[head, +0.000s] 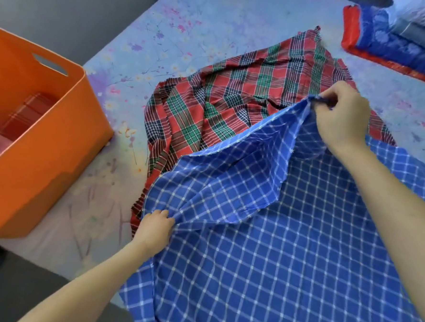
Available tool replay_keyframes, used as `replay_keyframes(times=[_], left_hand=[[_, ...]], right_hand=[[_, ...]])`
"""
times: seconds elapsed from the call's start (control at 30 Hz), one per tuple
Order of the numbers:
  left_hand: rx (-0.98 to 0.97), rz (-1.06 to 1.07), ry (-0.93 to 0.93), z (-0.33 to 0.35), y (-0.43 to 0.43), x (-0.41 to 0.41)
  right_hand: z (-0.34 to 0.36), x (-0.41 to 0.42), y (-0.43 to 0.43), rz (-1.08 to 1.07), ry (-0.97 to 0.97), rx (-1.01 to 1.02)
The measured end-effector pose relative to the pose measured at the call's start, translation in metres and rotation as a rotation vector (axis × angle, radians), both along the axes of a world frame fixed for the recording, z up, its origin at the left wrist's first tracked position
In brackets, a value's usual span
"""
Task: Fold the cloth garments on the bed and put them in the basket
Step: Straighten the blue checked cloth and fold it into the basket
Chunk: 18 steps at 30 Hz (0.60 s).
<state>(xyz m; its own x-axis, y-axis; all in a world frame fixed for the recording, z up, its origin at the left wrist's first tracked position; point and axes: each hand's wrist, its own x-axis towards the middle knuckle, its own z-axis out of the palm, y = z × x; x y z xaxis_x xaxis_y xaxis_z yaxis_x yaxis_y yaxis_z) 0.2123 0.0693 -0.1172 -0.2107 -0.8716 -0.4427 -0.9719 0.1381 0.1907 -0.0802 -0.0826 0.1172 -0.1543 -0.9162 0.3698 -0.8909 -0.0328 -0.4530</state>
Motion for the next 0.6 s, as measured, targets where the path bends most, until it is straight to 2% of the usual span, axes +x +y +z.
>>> replay_keyframes(times=[0.1,0.13,0.17,0.27,0.33,0.4,0.47,0.53,0.6], left_hand=[[0.018,0.857,0.456,0.014,-0.017,0.015],[0.023,1.026,0.522,0.015,-0.024,0.026],[0.045,1.068,0.483,0.017,-0.026,0.037],[0.246,0.941,0.387,0.018,-0.022,0.054],[0.344,0.761,0.393,0.023,-0.009,0.058],[0.409,0.575,0.358,0.033,0.01,0.063],[0.447,0.44,0.235,0.04,0.034,0.074],[0.487,0.342,0.059,0.045,0.056,0.085],[0.445,0.301,0.003,0.051,0.072,0.087]], right_hand=[[0.028,0.006,-0.007,-0.12,-0.017,-0.131],[0.033,0.011,-0.007,-0.133,-0.011,-0.139],[0.039,0.019,-0.005,-0.115,-0.009,-0.134],[0.051,0.037,-0.001,-0.028,0.011,-0.146],[0.054,0.038,-0.01,-0.075,0.054,-0.138],[0.051,0.033,-0.023,-0.157,0.102,-0.011],[0.043,0.033,-0.026,-0.184,0.134,0.104],[0.029,0.043,-0.008,-0.099,0.13,0.144],[0.003,0.061,0.032,0.079,0.07,0.216]])
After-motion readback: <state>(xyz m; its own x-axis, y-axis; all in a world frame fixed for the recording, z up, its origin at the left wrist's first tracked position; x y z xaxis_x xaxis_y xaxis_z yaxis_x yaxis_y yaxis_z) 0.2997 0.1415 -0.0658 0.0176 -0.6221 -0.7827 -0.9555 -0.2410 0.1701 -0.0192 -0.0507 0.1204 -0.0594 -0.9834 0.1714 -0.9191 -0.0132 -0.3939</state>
